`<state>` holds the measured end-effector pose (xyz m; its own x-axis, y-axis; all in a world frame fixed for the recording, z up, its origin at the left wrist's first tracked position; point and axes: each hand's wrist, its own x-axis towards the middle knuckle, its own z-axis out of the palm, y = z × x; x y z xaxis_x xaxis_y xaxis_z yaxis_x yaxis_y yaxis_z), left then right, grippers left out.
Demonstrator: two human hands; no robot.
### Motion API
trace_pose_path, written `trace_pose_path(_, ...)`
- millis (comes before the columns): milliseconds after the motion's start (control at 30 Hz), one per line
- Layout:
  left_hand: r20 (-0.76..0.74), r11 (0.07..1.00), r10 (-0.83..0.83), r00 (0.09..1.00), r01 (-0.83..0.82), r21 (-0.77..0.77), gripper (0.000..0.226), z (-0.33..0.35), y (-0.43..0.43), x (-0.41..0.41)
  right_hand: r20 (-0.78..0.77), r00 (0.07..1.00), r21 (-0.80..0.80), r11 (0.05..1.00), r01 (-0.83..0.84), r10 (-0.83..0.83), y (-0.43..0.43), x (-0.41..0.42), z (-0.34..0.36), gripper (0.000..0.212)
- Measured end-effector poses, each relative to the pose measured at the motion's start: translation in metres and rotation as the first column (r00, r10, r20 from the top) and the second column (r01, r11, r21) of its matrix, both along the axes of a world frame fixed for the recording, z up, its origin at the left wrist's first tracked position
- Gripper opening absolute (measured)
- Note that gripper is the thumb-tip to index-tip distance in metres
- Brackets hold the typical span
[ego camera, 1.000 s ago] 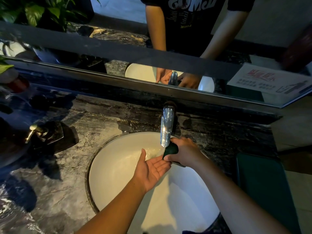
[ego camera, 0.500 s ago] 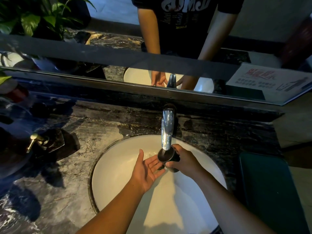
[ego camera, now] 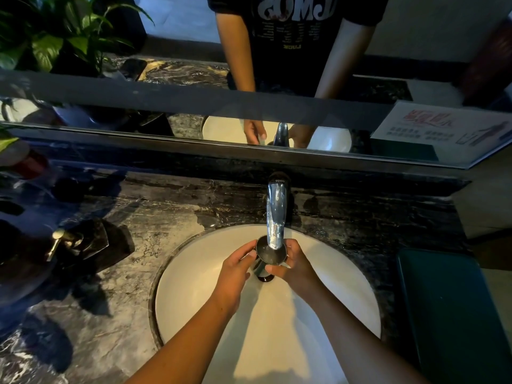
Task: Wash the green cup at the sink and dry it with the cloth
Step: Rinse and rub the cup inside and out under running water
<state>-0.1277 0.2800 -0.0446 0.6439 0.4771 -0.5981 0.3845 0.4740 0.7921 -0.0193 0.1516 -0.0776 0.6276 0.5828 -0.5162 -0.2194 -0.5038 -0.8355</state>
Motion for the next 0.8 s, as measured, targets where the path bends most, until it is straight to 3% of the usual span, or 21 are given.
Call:
trace_pose_path(167,0.0,1.0,0.014,1.0,-0.014,0.021,0.03,-0.003,0.001,-0.003,0.189,0.981,-0.065,0.998,-0.022,0.033,0.0,-0.012,0.001,0.066)
trace_pose_path(267,0.006,0.993,0.068,0.998,-0.068,-0.094,0.029,-0.009,-0.001,0.0,0.346,0.937,-0.097,0.995,-0.016,0.049,-0.005,-0.019,0.002,0.066)
trace_pose_path(400,-0.025,0.95,0.185,0.982,-0.185,-0.251,0.023,-0.013,-0.009,-0.001,0.414,0.904,-0.117,0.991,-0.063,0.106,-0.009,-0.023,0.0,0.06)
trace_pose_path(500,-0.045,0.96,0.154,0.987,-0.16,-0.229,0.033,-0.015,-0.01,-0.006,0.337,0.939,-0.111,0.993,-0.036,0.072,-0.008,-0.023,-0.001,0.055)
trace_pose_path(667,-0.004,0.998,0.031,1.0,-0.031,-0.053,0.04,-0.006,-0.005,0.0,0.086,0.992,-0.024,0.996,0.091,-0.088,-0.004,-0.028,-0.004,0.053)
trace_pose_path(800,0.045,1.0,-0.02,0.999,0.02,-0.005,0.034,-0.005,0.002,0.005,0.06,0.988,0.037,0.989,0.142,-0.144,0.001,-0.028,-0.005,0.058)
